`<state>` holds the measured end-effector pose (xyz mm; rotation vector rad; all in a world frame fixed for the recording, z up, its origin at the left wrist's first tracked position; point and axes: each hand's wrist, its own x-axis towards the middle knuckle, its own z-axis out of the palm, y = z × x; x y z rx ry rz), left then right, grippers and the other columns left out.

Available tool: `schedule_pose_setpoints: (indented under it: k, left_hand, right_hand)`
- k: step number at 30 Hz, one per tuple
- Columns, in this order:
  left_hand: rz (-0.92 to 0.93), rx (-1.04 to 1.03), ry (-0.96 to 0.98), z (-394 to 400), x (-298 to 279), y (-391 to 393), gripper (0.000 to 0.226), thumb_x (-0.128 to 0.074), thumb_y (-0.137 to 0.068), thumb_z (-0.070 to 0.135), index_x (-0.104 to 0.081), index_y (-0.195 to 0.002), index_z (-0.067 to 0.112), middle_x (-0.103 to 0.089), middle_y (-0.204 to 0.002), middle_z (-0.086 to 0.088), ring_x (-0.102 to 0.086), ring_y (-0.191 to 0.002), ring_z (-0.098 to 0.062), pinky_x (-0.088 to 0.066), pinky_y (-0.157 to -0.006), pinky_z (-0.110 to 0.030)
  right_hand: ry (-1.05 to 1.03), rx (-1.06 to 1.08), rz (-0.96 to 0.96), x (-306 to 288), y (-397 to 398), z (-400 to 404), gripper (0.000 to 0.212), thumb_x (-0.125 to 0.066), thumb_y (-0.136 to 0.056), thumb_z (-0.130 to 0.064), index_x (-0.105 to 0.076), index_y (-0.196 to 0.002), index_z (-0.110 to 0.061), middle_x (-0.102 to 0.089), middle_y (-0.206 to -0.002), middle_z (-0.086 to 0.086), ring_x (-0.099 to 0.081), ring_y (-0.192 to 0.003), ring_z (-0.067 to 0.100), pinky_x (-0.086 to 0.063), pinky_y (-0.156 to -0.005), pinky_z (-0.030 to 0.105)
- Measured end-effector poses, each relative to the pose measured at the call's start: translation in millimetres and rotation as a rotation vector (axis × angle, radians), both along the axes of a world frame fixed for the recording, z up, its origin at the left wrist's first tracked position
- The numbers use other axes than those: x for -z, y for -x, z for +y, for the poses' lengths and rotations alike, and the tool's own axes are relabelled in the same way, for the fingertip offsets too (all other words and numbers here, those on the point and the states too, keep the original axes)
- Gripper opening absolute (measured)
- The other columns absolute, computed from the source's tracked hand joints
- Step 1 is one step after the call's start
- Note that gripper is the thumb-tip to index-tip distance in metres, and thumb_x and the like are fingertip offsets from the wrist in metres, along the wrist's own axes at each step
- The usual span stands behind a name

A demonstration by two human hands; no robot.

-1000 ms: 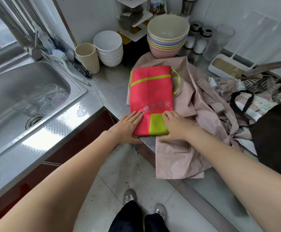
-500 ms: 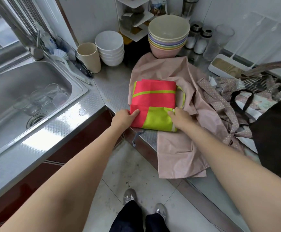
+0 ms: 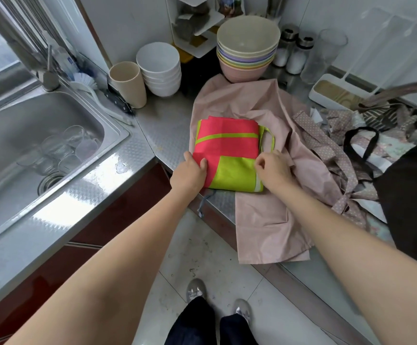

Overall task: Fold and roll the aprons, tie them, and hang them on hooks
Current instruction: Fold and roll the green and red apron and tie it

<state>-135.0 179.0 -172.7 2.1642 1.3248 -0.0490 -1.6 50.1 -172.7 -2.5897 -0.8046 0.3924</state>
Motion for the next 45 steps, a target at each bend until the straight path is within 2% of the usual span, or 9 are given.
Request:
schedule_pose_setpoints:
  k: [8, 12, 18, 24, 29, 33, 36, 41, 45]
  left_hand:
    - [-0.213, -0.2, 0.243, 7.6, -1.7, -1.7, 0.032, -0.035, -0.097, 0.039, -0.042, -0.11, 0.01, -0.058, -0.114, -0.014, -0.059, -0.1, -0.034, -0.048, -0.09, -0.038]
    - [-0.267, -0.268, 0.375, 6.4, -4.2, 2.0, 0.021, -0.042, -0.097, 0.032, -0.032, -0.102, 0.015, -0.046, -0.102, -0.007, -0.053, -0.087, -0.027, -0.056, -0.073, -0.044]
    - [-0.229, -0.212, 0.326, 7.5, -0.9, 3.1, 0.029, -0.05, -0.094, 0.032, -0.038, -0.11, 0.011, -0.056, -0.119, -0.014, -0.054, -0.109, -0.031, -0.043, -0.089, -0.037]
    - [-0.083, -0.163, 0.112, -4.9, 5.4, 2.8, 0.036, -0.044, -0.096, 0.031, -0.035, -0.122, 0.008, -0.053, -0.123, -0.015, -0.053, -0.111, -0.033, -0.038, -0.091, -0.041]
    - [0.019, 0.572, -0.54, 3.1, 1.5, 9.4, 0.047, -0.033, -0.097, 0.024, -0.03, -0.143, 0.021, -0.033, -0.143, -0.009, -0.033, -0.131, -0.028, -0.03, -0.1, -0.039]
    - [0.2, 0.863, -0.213, 11.8, 10.7, 19.0, 0.07, -0.036, -0.097, 0.047, -0.005, -0.151, 0.016, -0.005, -0.158, -0.005, -0.001, -0.146, -0.022, -0.008, -0.118, -0.037]
    - [0.269, 0.936, -0.176, 20.1, 6.2, 23.8, 0.094, -0.054, -0.085, 0.056, 0.002, -0.15, 0.019, 0.005, -0.158, -0.001, 0.004, -0.146, -0.019, -0.001, -0.117, -0.041]
    - [-0.005, 0.616, 0.123, 31.1, -8.6, 25.9, 0.076, -0.071, -0.075, 0.027, -0.037, -0.142, 0.018, -0.049, -0.136, -0.008, -0.049, -0.121, -0.022, -0.034, -0.1, -0.028]
    - [-0.204, 0.26, 0.468, 46.4, -17.2, 23.2, 0.048, -0.07, -0.077, 0.036, -0.06, -0.118, 0.013, -0.063, -0.107, -0.003, -0.059, -0.099, -0.016, -0.044, -0.08, -0.016]
  right_hand:
    - [0.067, 0.261, 0.28, -2.2, 7.6, 5.6, 0.042, -0.067, -0.083, -0.035, -0.039, -0.062, -0.011, -0.051, -0.082, 0.01, -0.053, -0.078, 0.024, -0.038, -0.059, 0.028]
    - [-0.245, 0.502, 0.69, -3.7, 7.7, 7.9, 0.031, -0.075, -0.077, -0.009, -0.045, -0.069, -0.013, -0.056, -0.093, 0.009, -0.057, -0.079, 0.021, -0.05, -0.063, 0.029]
    - [-0.482, 0.674, 0.962, 2.4, 6.7, 5.2, 0.029, -0.064, -0.085, 0.0, -0.044, -0.069, -0.013, -0.052, -0.078, 0.003, -0.053, -0.081, 0.016, -0.046, -0.063, 0.025]
    - [-0.406, 0.461, 0.516, 9.0, 12.0, 6.3, 0.03, -0.06, -0.086, -0.003, -0.04, -0.068, -0.018, -0.045, -0.073, -0.002, -0.044, -0.07, 0.014, -0.034, -0.055, 0.02]
    - [0.092, -0.187, -0.186, -11.6, 11.5, 4.3, 0.031, -0.047, -0.085, 0.005, -0.049, -0.11, -0.013, -0.041, -0.126, 0.011, -0.042, -0.113, 0.03, -0.044, -0.087, 0.04]
    - [0.333, -0.545, 0.004, -10.2, 24.7, -2.2, 0.067, -0.054, -0.09, -0.042, -0.031, -0.142, -0.006, -0.02, -0.152, 0.008, -0.017, -0.14, 0.029, -0.02, -0.114, 0.036]
    - [0.419, -0.625, -0.024, -4.6, 24.8, -14.2, 0.083, -0.061, -0.086, -0.04, -0.016, -0.147, -0.007, -0.007, -0.157, 0.006, -0.006, -0.144, 0.025, -0.012, -0.116, 0.032]
    - [0.232, -0.54, 0.003, -9.6, 15.0, -6.5, 0.051, -0.061, -0.08, -0.016, -0.042, -0.126, -0.007, -0.049, -0.126, 0.011, -0.047, -0.117, 0.029, -0.043, -0.092, 0.036]
    - [-0.044, -0.13, 0.271, -18.9, -7.7, -0.8, 0.036, -0.067, -0.08, -0.02, -0.055, -0.113, -0.01, -0.06, -0.113, 0.008, -0.055, -0.104, 0.024, -0.038, -0.078, 0.026]
